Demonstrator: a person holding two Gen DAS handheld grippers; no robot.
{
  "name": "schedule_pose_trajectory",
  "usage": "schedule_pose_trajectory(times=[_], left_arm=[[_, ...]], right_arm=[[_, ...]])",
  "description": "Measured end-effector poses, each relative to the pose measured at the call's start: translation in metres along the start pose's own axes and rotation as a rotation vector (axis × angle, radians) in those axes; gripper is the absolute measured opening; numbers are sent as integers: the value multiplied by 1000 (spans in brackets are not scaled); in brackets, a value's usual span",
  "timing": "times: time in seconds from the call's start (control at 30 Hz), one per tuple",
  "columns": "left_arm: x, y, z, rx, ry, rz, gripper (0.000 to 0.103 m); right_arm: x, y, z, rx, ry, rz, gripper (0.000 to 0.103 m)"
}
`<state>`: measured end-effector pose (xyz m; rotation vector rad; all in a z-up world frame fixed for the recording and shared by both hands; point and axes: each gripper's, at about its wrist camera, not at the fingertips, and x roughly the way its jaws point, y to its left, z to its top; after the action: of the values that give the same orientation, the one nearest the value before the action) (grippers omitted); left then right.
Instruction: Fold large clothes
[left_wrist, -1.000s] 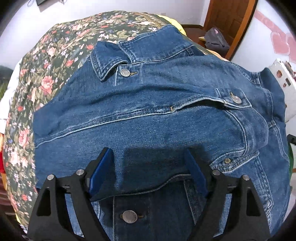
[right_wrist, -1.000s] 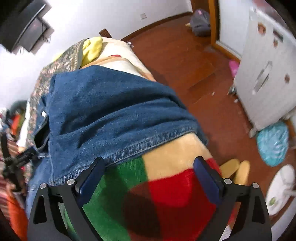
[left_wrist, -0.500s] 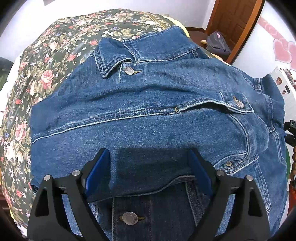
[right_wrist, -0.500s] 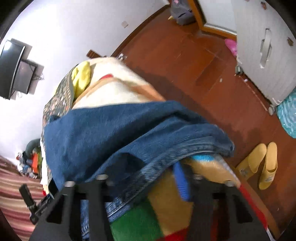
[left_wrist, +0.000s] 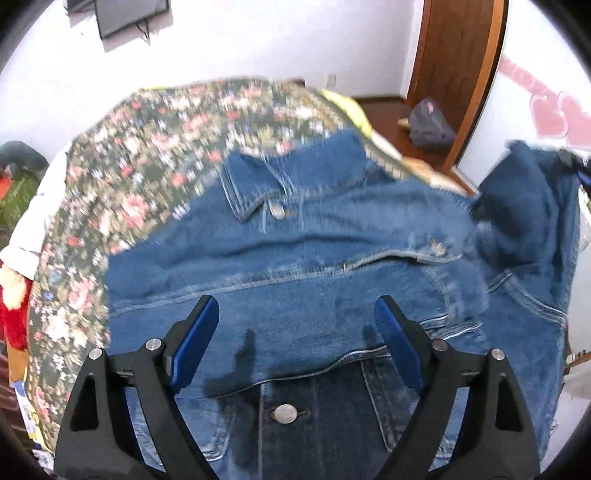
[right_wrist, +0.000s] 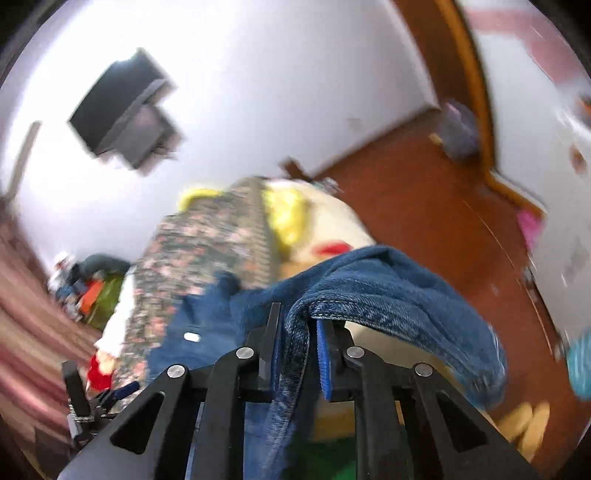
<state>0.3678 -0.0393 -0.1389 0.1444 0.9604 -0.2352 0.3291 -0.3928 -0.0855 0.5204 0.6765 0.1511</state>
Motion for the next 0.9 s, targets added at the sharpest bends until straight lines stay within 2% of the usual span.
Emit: schedule_pose_trajectory(times=[0.13,0.23,0.37,0.4,0.47,0.6,0.7,0.8,0.9], left_arm=[[-30,14,1,-17,-72,11,87],[-47,30,-3,-47,-106,16,87],[-60,51,-14,-91,-119,28,87],[-60,55,-17,-100,-116,30,87],[-61,64,-25,-115,-105,36,87],[-60,75,-39,-127,-75,51,87],[-58,76,-44,-122,-57,63,87],[-58,69,-39,-104,-50,63,87],[-57,55,-26,-73,-51,52,87]], right_arm=[[2,70,12,-82,-32,137,12],[16,118,4,-148,2,208,12],[63,164,-35,-253,137,207,12],[81,170,-52,-266,204,211,12],[106,173,-77,-280,300,202,12],[149,161,-127,-316,486,107,13],[153,140,-151,-312,597,80,13],[135,124,-145,-315,603,100,13],[102,119,-123,-356,496,70,13]])
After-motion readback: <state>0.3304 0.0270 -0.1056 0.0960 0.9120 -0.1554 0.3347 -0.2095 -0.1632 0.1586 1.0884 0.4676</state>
